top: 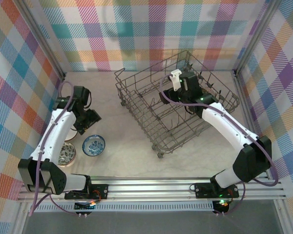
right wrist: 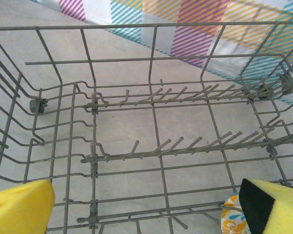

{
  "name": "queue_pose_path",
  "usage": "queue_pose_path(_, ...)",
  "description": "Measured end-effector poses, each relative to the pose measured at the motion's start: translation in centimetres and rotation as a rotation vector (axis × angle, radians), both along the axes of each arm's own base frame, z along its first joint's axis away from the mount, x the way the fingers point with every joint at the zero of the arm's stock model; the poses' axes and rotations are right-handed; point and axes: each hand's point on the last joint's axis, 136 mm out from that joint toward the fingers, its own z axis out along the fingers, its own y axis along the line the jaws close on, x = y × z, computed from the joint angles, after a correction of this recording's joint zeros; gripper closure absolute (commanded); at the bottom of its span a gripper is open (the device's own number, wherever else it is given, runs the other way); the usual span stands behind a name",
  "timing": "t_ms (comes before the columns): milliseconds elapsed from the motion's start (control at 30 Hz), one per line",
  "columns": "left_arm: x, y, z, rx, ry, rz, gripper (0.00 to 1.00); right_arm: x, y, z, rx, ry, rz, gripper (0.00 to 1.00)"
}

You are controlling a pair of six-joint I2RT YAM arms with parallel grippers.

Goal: Load the bowls into the dish rack

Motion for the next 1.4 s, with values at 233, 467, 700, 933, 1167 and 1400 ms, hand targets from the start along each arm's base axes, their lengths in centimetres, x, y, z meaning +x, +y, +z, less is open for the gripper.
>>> queue_pose_path(233, -1.5, 0.7, -7.2, -0.053, 0.161, 0.096, 0.32, -1.3, -0.8, -0.5, 0.029, 0.005, -0.014, 0.03)
queue_pose_path(467, 0.8, 0.4, -9.0, -0.073, 0.167, 0.103, 0.32, -1.6, -0.9, 0.2, 0.063, -0.012, -0.027, 0.03)
queue_pose_path(700, 1.8, 0.2, -10.0, -0.073, 0.184, 0.075, 0.38, -2.4, -1.4, -0.6, 0.089, 0.016, -0.050, 0.03)
queue_pose_path(933, 0.8, 0.1, -11.5, -0.079, 0.207, 0.051, 0.50, -2.5, -1.4, -0.6, 0.107, 0.025, -0.062, 0.03)
queue_pose_path(1167, -0.3, -0.4, -12.5, -0.106, 0.224, 0.051, 0.62, -2.5, -1.0, -1.0, 0.119, 0.041, -0.051, 0.03)
queue_pose_path(1400, -0.2, -0.6, -12.1, -0.123, 0.186, 0.055, 0.74, -2.5, -0.9, -1.0, 0.121, 0.045, -0.045, 0.03)
